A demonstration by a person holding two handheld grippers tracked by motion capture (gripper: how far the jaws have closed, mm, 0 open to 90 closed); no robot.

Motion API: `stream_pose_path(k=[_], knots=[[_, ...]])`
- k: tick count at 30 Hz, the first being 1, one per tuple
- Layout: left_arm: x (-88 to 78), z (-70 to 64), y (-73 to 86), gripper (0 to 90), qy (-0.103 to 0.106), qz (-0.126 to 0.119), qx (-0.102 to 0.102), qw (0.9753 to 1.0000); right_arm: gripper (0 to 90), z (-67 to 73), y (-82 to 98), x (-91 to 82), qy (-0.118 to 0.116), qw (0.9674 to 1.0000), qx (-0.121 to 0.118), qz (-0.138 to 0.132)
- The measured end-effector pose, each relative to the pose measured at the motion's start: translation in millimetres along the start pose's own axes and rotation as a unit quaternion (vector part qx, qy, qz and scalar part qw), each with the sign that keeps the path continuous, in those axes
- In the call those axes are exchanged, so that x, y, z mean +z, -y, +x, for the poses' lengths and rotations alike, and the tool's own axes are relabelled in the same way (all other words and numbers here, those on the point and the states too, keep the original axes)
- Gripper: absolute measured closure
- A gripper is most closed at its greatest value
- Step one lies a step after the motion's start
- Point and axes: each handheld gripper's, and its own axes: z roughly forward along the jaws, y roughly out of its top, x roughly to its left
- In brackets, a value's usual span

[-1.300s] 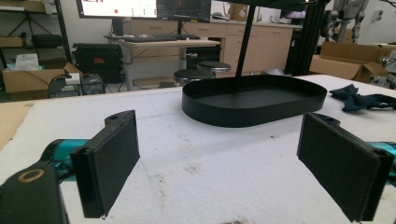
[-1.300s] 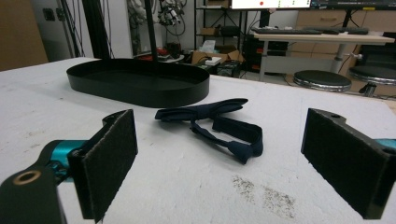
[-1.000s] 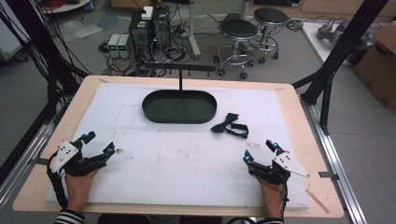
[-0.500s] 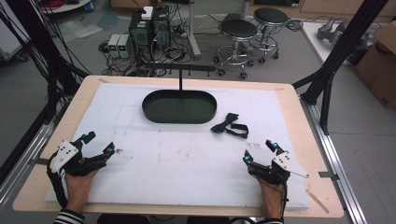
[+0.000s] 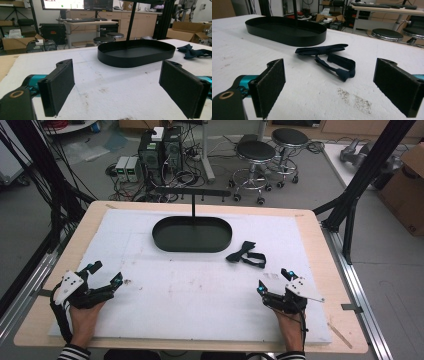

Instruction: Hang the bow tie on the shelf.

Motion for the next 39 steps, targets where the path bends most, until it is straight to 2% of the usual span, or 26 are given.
stream_pose_path(k=[3, 9, 10, 13, 14, 22, 23, 27, 30, 31, 34, 38, 39], knots=[[0.1, 0.0, 0.0, 13.2, 0.000, -0.001, 0.000, 1.0000, 9.7, -1.6, -4.0, 1.1, -0.005, 0.9999, -0.002, 0.009], [-0.1, 0.3, 0.0, 13.2, 0.000, 0.001, 0.000, 1.0000, 9.8, -10.5, -26.0, 5.7, -0.019, 0.9991, -0.007, 0.038], [0.0, 0.2, 0.0, 13.2, -0.001, 0.000, 0.000, 1.0000, 9.7, -13.2, -33.9, 9.0, -0.031, 0.9982, -0.015, 0.048], [0.0, 0.3, 0.1, 13.2, 0.000, 0.000, 0.000, 1.0000, 9.7, -14.9, -41.5, 12.7, -0.039, 0.9970, -0.024, 0.062], [0.0, 0.4, 0.0, 13.2, 0.000, 0.000, 0.000, 1.0000, 9.7, -16.0, -48.4, 16.8, -0.049, 0.9956, -0.032, 0.073], [0.0, 0.4, 0.0, 13.2, 0.000, 0.000, 0.000, 1.0000, 9.8, -22.0, -67.0, 32.1, -0.062, 0.9917, -0.047, 0.102], [-0.1, 0.4, 0.0, 13.2, 0.000, 0.001, 0.000, 1.0000, 9.8, -23.7, -73.0, 39.1, -0.063, 0.9891, -0.054, 0.121], [-0.1, 0.5, -0.1, 13.2, 0.000, 0.001, 0.000, 1.0000, 9.8, -28.9, -80.4, 53.2, -0.064, 0.9848, -0.065, 0.148], [-0.1, 0.5, -0.1, 13.2, 0.000, 0.001, 0.000, 1.0000, 9.8, -33.7, -83.7, 63.0, -0.065, 0.9818, -0.065, 0.166], [-0.1, 0.5, 0.0, 13.2, 0.000, 0.001, -0.001, 1.0000, 9.8, -33.7, -83.7, 63.0, -0.065, 0.9818, -0.065, 0.166], [-0.1, 0.5, 0.0, 13.2, 0.000, 0.001, -0.001, 1.0000, 9.8, -37.2, -90.1, 75.6, -0.069, 0.9746, -0.082, 0.197], [-0.1, 0.6, 0.0, 13.3, 0.000, 0.001, -0.001, 1.0000, 9.8, -39.6, -94.8, 87.6, -0.075, 0.9702, -0.082, 0.216], [-0.1, 0.6, 0.0, 13.3, 0.000, 0.001, -0.001, 1.0000, 9.8, -39.6, -94.8, 87.6, -0.075, 0.9702, -0.082, 0.216]])
